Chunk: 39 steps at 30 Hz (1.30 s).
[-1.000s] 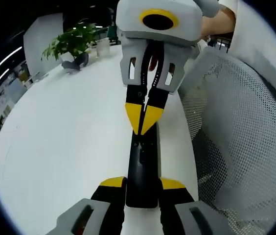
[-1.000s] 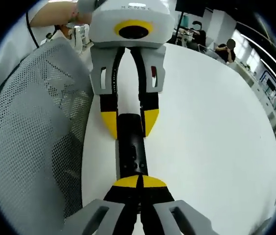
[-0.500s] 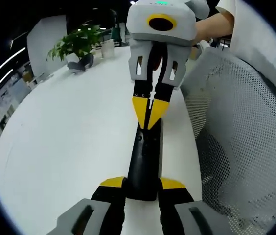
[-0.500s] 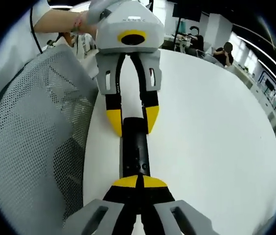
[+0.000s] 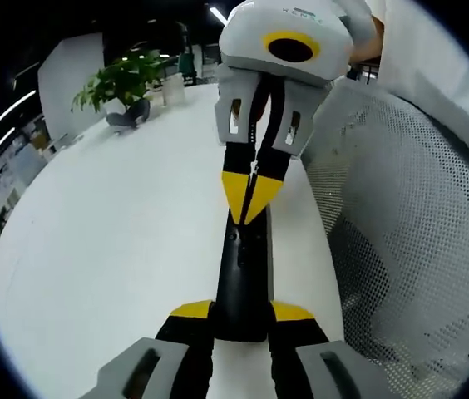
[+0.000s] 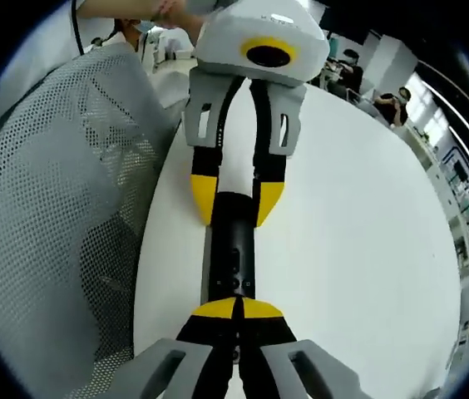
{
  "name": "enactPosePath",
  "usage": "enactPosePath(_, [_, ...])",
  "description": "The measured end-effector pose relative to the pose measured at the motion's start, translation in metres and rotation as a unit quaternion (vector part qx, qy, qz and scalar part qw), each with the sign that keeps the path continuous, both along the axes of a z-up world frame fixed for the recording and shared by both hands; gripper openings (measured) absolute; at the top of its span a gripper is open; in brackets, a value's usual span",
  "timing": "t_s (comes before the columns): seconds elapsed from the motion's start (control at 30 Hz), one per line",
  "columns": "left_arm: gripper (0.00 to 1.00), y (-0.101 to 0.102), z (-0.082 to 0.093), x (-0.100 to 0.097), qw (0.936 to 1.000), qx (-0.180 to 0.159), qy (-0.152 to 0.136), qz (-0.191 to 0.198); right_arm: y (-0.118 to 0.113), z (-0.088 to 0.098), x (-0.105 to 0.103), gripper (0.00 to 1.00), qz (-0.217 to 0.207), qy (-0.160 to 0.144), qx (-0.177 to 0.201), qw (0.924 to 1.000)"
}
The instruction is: Press the specified remote control buttons in sequence, fully releasing each button before pressing the next.
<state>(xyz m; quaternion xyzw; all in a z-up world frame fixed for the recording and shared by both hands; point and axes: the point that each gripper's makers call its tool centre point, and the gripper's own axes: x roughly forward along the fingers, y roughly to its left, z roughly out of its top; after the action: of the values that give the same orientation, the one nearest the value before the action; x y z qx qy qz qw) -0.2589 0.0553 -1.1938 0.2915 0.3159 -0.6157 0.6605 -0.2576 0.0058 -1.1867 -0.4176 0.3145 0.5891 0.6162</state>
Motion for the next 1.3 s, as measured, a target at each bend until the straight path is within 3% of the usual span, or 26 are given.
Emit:
enactPosePath(0.23, [0.23,-0.003,-0.001,0.0,0.9984,0.055,0.001,-0.013,-0.001,0.001,0.002,0.0,-0.042,0.029,0.025,0.9984])
enactPosePath(0.33, [0.23,-0.002,-0.002,-0.001,0.9937,0.112,0.007,-0.008,-0.001,0.001,0.001,0.0,-0.044,0.032,0.029,0.9981])
enactPosePath(0.47, [0.23,-0.004,-0.003,-0.001,0.9842,0.174,0.002,-0.031,-0.001,0.002,0.001,0.0,-0.061,0.041,0.038,0.9966])
enactPosePath(0.53, [0.23,-0.006,-0.003,-0.001,0.9834,0.177,0.003,-0.039,-0.001,0.002,0.001,0.0,-0.062,0.04,0.037,0.9966])
enactPosePath(0.7, [0.22,-0.002,-0.002,-0.001,0.9886,0.15,0.007,-0.005,0.0,0.002,0.002,0.0,-0.073,0.051,0.051,0.9948])
enactPosePath(0.9, [0.22,-0.002,-0.002,-0.001,0.9915,0.129,0.006,-0.016,-0.002,0.005,0.002,0.0,-0.081,0.079,0.065,0.9914])
enactPosePath(1.03, [0.22,-0.003,-0.002,-0.001,0.9925,0.121,0.005,-0.016,-0.006,0.004,-0.006,0.0,-0.071,0.1,0.047,0.9913])
enactPosePath(1.3, [0.22,-0.003,-0.001,-0.002,0.994,0.109,0.004,-0.013,-0.009,0.002,-0.006,0.0,-0.058,0.082,0.014,0.9949])
